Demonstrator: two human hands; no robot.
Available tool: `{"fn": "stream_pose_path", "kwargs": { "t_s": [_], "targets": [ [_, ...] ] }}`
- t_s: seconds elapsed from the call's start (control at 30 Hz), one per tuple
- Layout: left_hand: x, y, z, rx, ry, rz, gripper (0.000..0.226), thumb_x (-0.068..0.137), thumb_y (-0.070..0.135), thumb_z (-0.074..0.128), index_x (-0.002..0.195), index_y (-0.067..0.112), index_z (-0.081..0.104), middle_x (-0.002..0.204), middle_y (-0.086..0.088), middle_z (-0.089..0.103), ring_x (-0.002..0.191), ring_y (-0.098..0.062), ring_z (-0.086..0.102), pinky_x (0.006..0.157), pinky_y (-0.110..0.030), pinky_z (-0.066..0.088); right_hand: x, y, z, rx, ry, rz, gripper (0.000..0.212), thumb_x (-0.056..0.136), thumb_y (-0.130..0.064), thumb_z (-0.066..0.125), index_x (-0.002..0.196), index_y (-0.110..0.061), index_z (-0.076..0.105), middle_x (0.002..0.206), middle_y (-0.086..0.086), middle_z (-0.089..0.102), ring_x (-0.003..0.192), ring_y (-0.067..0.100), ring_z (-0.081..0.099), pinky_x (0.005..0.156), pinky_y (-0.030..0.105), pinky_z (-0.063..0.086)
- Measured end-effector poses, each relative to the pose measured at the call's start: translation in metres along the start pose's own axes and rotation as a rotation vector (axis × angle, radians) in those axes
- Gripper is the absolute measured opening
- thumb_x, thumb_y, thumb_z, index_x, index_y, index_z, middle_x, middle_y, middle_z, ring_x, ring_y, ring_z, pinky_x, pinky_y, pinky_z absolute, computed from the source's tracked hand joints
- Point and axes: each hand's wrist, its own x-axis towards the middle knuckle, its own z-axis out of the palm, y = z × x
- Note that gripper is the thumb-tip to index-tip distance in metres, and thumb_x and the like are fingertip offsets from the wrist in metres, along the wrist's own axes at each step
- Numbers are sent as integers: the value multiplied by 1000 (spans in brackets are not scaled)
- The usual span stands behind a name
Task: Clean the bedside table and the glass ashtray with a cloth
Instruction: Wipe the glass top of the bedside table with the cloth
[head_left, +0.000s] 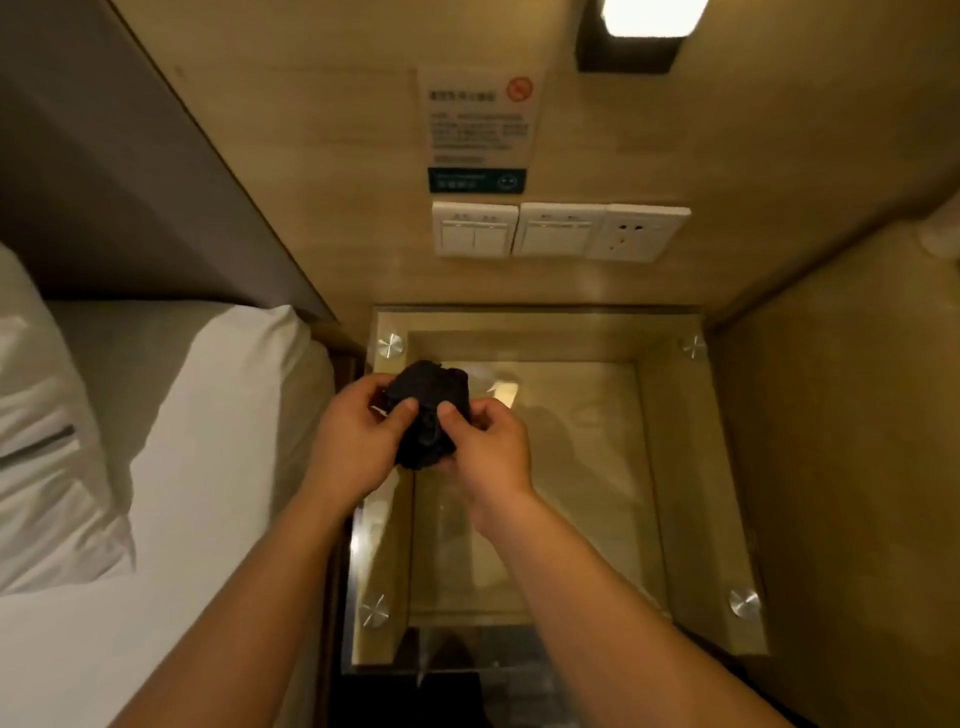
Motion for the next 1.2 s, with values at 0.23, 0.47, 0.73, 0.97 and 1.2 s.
{"fn": "stream_pose_path", "kwargs": {
  "t_s": [0.23,0.47,0.73,0.97,1.2],
  "targets": [
    [114,7,-17,58,4,114,29,98,17,66,127,16,68,118,-8,72,108,-26,69,97,-50,57,68,-26,63,391,-9,74,7,100,-9,64,95,-12,59,110,15,72,103,28,71,67,30,62],
    [130,-29,-4,463,-98,283,50,101,21,63,148,8,53,139,-21,50,131,-38,51,113,-42,41,80,20,24,-357,-11,-131,25,99,-14,57,111,-35,61,108,-5,68,104,20,68,95,46,58],
    [167,-40,-1,915,-315,750,52,108,44,37,158,29,39,170,-4,29,154,-35,28,120,-54,23,78,49,-119,-1250,33,-674,66,94,-65,50,149,-28,47,156,-2,49,147,16,37,117,40,33],
    [185,-60,6,962,-434,741,61,105,59,20,160,37,29,173,-2,21,156,-36,21,117,-58,24,87,61,-151,-1621,-155,-605,138,60,-100,48,163,-23,0,173,-1,-7,157,13,-18,127,48,3],
    [188,-81,23,848,-302,754,54,104,54,34,155,36,37,165,-5,33,152,-36,26,113,-53,23,89,68,-153,-1740,-97,-646,144,57,-103,44,163,-15,5,173,5,-5,158,18,-14,127,48,3]
  ]
}}
